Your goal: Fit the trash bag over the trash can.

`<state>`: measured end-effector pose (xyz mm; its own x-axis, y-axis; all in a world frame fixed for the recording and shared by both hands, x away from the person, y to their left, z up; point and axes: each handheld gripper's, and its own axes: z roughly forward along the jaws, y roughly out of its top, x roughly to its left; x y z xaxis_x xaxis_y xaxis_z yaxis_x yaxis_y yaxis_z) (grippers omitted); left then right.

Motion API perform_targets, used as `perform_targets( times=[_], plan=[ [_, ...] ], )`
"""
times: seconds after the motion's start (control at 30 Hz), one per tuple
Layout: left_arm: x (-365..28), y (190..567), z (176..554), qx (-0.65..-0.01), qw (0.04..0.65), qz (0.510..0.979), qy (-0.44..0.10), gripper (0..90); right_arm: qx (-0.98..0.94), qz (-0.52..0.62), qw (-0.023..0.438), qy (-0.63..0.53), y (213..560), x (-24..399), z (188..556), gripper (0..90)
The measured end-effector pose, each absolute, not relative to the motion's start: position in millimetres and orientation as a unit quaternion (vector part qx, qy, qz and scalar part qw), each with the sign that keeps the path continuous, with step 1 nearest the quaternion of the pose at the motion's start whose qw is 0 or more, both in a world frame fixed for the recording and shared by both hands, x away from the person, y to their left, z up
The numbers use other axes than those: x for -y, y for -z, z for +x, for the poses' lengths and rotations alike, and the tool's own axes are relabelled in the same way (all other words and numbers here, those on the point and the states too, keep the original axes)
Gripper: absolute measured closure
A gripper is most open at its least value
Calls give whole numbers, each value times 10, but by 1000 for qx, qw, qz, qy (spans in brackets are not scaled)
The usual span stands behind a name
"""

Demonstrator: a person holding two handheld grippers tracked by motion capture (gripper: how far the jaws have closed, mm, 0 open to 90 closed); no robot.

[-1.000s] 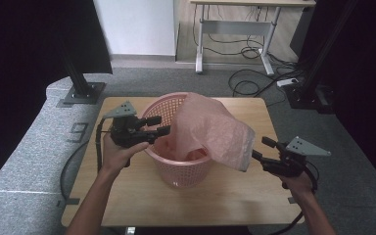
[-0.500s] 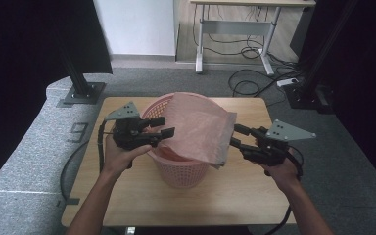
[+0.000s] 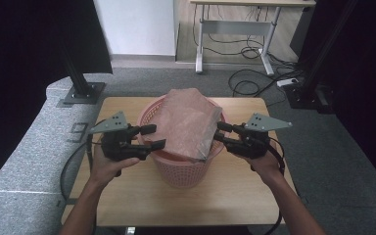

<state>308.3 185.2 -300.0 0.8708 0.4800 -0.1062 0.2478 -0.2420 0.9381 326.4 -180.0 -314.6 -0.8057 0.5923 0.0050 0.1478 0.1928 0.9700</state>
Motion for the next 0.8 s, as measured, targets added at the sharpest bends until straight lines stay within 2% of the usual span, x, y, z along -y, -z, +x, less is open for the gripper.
perform_targets(
  times=[0.23, 0.47, 0.57, 0.8],
  plan=[
    [-1886, 3029, 2984, -213, 562, 790, -122, 287, -745, 261, 178, -587, 3070, 1720, 3372, 607],
    [-1889, 3059, 3028, -229, 556, 786, -145, 293, -746, 262, 167, -589, 3006, 1606, 3445, 616],
    [-1878, 3071, 3042, -234, 554, 784, -157, 352, -746, 260, 165, -590, 2977, 1562, 3444, 618],
    [-1842, 3125, 3070, -251, 540, 784, -176, 634, -747, 257, 157, -593, 2966, 1514, 3443, 617]
  ],
)
